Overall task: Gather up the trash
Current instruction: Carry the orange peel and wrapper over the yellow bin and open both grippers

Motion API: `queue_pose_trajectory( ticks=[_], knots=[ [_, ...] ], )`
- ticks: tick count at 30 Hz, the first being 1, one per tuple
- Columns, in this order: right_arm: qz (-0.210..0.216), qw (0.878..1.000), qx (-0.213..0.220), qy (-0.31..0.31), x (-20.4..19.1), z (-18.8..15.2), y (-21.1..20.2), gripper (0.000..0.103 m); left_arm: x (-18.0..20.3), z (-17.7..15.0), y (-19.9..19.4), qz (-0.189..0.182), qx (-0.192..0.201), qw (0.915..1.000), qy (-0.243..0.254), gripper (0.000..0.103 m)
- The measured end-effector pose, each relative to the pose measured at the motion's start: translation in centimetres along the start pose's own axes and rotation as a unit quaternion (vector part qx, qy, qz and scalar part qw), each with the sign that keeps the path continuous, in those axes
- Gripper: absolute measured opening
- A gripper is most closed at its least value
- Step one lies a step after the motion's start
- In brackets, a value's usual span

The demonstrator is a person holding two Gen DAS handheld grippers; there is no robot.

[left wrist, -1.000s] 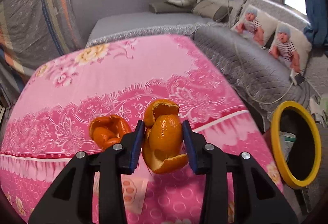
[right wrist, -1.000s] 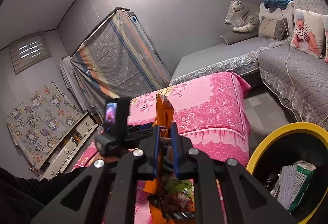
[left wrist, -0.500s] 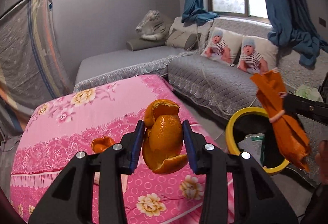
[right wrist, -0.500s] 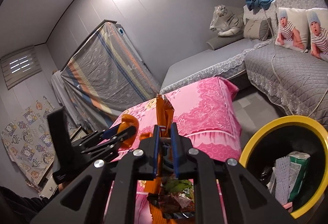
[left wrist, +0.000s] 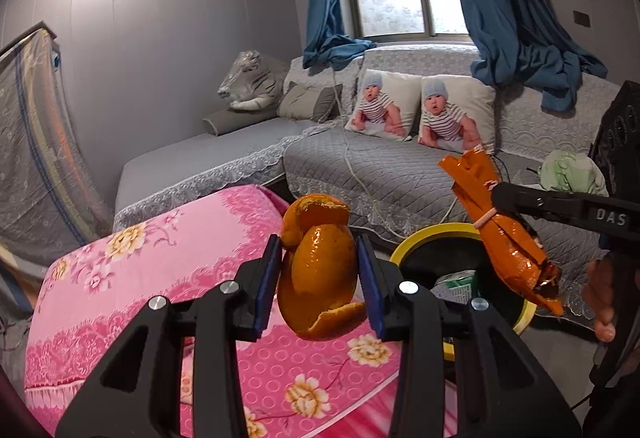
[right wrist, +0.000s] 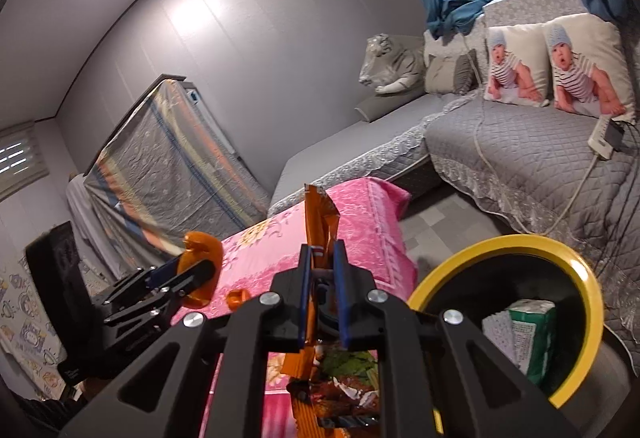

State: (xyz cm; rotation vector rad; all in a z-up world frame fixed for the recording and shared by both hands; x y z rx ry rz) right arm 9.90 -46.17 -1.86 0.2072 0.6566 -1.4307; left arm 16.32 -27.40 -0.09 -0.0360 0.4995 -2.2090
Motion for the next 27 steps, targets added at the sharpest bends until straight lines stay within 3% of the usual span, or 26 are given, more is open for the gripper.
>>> queue_pose_trajectory(
  ticks=[8, 15, 27],
  knots=[
    [-0.064, 0.997, 0.019, 0.036, 5.9, -0.1, -1.3, 0.010, 5.0, 1.5, 0.9, -0.042, 0.019, 0.9981, 0.040, 0.036],
    [-0.130, 0.990, 0.032, 0.033, 9.1, -0.6, -2.3, 0.010, 8.5, 1.9, 2.0, -0.063, 0.026, 0.9957, 0.062, 0.036],
    [-0.164, 0.985, -0.001, 0.055, 13.5, -1.9, -1.2, 0.011, 11.1, -0.1, 7.4, -0.077, -0.005, 0.9934, 0.085, 0.036]
  ],
)
Point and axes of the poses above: each gripper's, at about its wrist camera, not at the fingertips, and y roughly the way its jaws point, x to its right, z to its top, the point moved 6 cm from there along y, roughly the way its jaws point, and after that the axes turned 5 degrees about x, right-handed, at the moved point
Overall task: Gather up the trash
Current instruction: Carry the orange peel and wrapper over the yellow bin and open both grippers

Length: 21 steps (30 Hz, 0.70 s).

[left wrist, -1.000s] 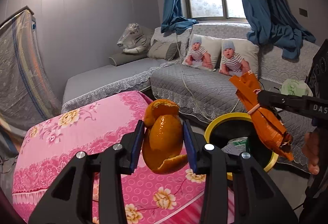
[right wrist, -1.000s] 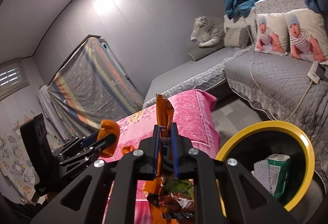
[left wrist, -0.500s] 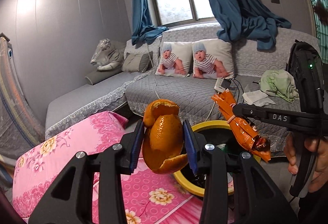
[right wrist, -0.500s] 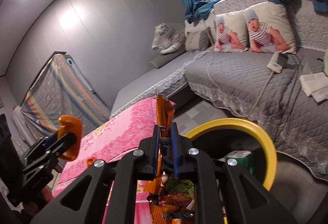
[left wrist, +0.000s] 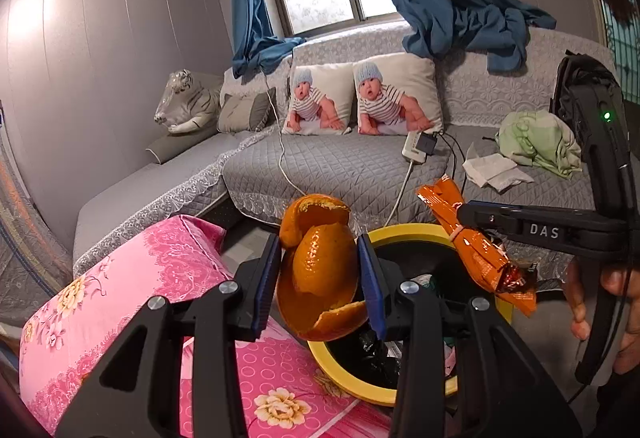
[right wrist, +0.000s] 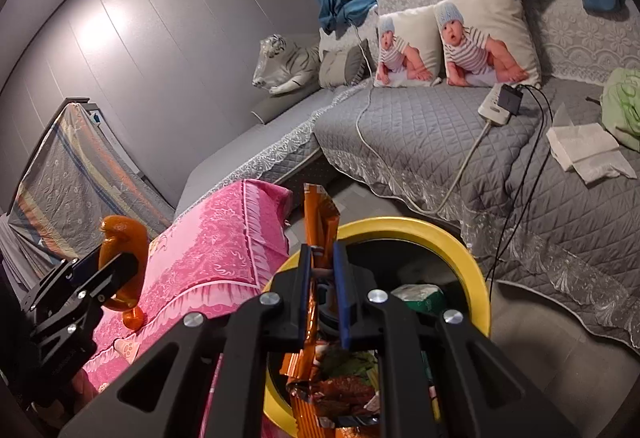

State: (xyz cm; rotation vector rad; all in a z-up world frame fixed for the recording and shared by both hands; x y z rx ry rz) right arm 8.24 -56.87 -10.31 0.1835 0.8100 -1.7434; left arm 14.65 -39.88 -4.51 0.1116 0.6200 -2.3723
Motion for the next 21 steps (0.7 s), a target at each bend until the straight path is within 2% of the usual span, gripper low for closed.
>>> queue_pose_trajectory(
  ticks=[9, 14, 16, 18, 19, 20, 21],
  knots=[
    [-0.014, 0.999, -0.031, 0.009, 1.7, -1.4, 1.7, 0.011, 0.3, -3.0, 5.9, -0.023, -0.068, 0.9972, -0.021, 0.036],
    [-0.026, 0.999, -0.041, 0.022, 2.7, -1.6, 2.4, 0.012, 0.0, -3.7, 8.0, -0.027, -0.086, 0.9950, -0.043, 0.040],
    [-0.034, 0.998, -0.036, 0.025, 3.1, -1.5, 2.3, 0.017, -0.5, -4.0, 8.1, -0.026, -0.090, 0.9943, -0.051, 0.042],
    [-0.041, 0.998, -0.035, 0.027, 3.5, -1.4, 2.3, 0.043, -1.2, -4.5, 8.3, -0.015, -0.096, 0.9935, -0.059, 0.059],
    [-0.044, 0.998, -0.031, 0.035, 3.8, -1.3, 2.2, 0.052, -1.8, -4.7, 8.2, -0.006, -0.097, 0.9929, -0.069, 0.080],
    [-0.048, 0.998, -0.027, 0.042, 4.2, -1.3, 2.0, 0.064, -2.3, -4.8, 8.0, -0.002, -0.094, 0.9925, -0.078, 0.088],
    [-0.049, 0.997, -0.024, 0.048, 4.4, -1.2, 1.8, 0.065, -2.8, -4.9, 7.8, 0.000, -0.092, 0.9920, -0.087, 0.088]
  ],
)
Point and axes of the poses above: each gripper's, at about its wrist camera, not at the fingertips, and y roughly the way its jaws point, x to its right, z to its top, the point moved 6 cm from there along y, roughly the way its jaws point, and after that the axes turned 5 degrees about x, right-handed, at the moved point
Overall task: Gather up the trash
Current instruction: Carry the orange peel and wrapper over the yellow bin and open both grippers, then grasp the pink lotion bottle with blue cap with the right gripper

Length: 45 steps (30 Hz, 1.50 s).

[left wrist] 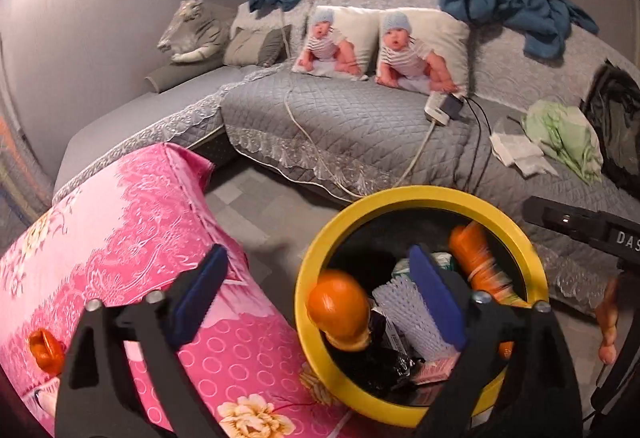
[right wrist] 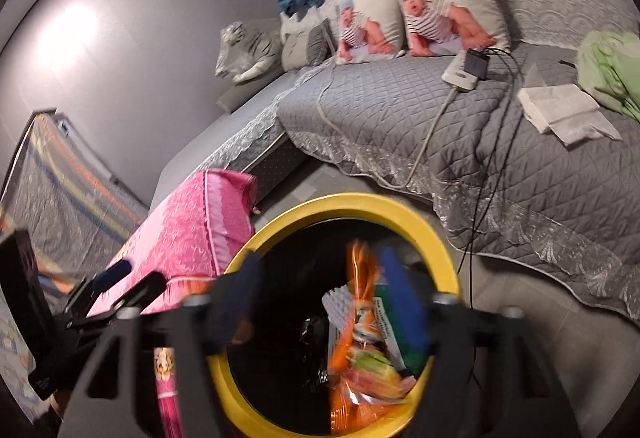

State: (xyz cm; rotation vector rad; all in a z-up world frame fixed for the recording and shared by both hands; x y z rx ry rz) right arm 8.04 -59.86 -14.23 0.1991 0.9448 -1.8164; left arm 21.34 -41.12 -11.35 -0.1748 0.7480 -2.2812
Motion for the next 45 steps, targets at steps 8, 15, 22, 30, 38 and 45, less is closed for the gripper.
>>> queue_pose_trajectory(
  ticks=[8, 15, 22, 30, 38, 45],
  knots=[
    [0.003, 0.999, 0.039, 0.015, -0.3, 1.1, -2.4, 0.067, -4.4, 0.5, -3.0, 0.024, 0.026, 0.9967, -0.073, 0.091],
    [0.056, 0.994, 0.071, -0.059, -5.8, 1.9, -4.2, 0.067, -11.9, 1.4, -13.0, 0.107, 0.140, 0.9772, -0.119, 0.095],
    [0.181, 0.962, 0.037, -0.202, -17.0, -1.1, -3.3, 0.068, -21.9, -2.8, -24.5, 0.241, 0.192, 0.9389, -0.153, 0.095],
    [0.413, 0.814, -0.116, -0.393, -34.6, -14.1, -1.0, 0.067, -31.0, -11.7, -30.8, 0.347, 0.150, 0.9000, -0.217, 0.095],
    [0.434, 0.726, -0.215, -0.488, -43.4, -23.9, 4.7, 0.067, -34.3, -16.8, -30.9, 0.324, 0.119, 0.8971, -0.276, 0.095],
    [0.368, 0.713, -0.245, -0.545, -45.4, -28.4, 9.5, 0.061, -36.5, -19.8, -29.9, 0.310, 0.100, 0.8937, -0.308, 0.095]
  ],
)
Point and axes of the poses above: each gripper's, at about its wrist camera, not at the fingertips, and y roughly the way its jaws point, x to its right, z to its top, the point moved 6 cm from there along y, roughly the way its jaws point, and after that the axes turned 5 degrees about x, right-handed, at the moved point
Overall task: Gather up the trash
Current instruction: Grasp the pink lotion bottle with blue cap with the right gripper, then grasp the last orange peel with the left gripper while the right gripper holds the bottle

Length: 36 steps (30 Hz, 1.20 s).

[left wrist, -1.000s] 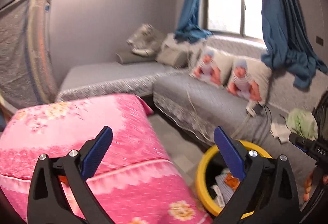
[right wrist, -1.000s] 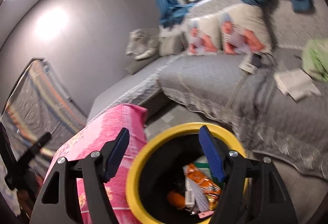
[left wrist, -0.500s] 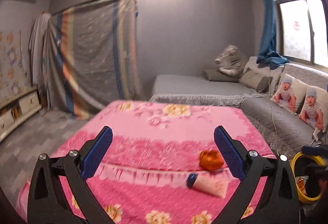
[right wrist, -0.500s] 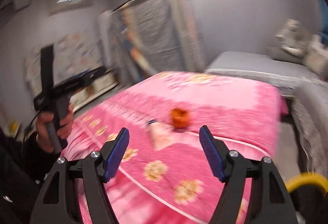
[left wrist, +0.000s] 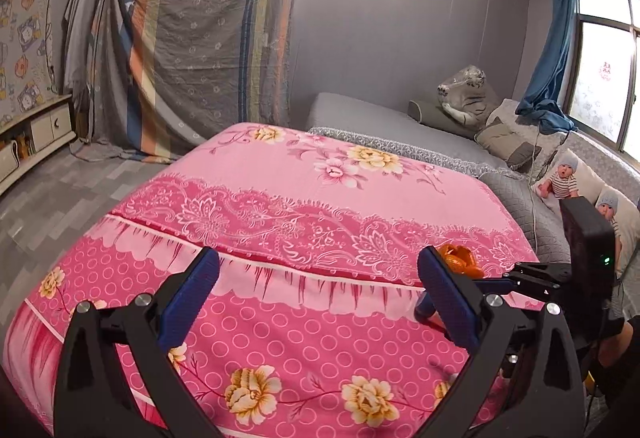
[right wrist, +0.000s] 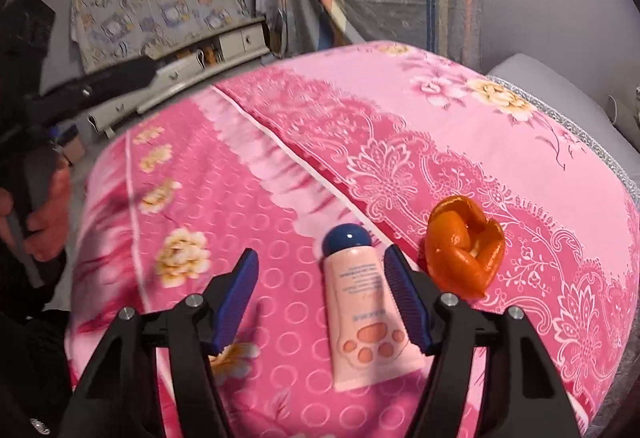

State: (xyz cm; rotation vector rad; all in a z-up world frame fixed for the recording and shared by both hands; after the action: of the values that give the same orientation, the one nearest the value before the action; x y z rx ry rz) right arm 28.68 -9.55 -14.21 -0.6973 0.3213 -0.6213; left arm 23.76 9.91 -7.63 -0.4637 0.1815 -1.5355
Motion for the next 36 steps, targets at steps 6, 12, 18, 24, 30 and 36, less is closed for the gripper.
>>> queue_pose_trajectory(
  ticks=[6, 12, 18, 24, 30, 36],
  knots=[
    [-0.026, 0.999, -0.029, 0.006, 1.4, -0.3, 2.6, 0.057, -1.6, -0.8, 1.4, 0.008, -0.016, 0.9995, -0.026, 0.095],
    [-0.033, 0.998, -0.049, 0.003, 1.6, -0.2, 4.2, 0.038, -1.5, -1.3, 2.1, 0.015, -0.027, 0.9992, -0.024, 0.095],
    [-0.040, 0.999, -0.002, 0.007, 1.3, 0.7, 1.0, 0.033, 0.1, -1.3, 2.3, 0.008, -0.037, 0.9993, -0.001, 0.095],
    [-0.051, 0.991, 0.086, 0.084, 4.6, -0.3, -7.2, 0.033, 6.1, -1.4, 4.1, -0.081, -0.071, 0.9930, 0.050, 0.095],
    [-0.070, 0.967, 0.174, 0.170, 7.3, -3.8, -15.6, 0.033, 12.8, -3.1, 9.5, -0.135, -0.127, 0.9742, 0.128, 0.095],
    [-0.083, 0.955, 0.208, 0.193, 7.1, -6.4, -19.5, 0.033, 15.4, -5.4, 15.3, -0.146, -0.224, 0.9565, 0.117, 0.094]
  ],
)
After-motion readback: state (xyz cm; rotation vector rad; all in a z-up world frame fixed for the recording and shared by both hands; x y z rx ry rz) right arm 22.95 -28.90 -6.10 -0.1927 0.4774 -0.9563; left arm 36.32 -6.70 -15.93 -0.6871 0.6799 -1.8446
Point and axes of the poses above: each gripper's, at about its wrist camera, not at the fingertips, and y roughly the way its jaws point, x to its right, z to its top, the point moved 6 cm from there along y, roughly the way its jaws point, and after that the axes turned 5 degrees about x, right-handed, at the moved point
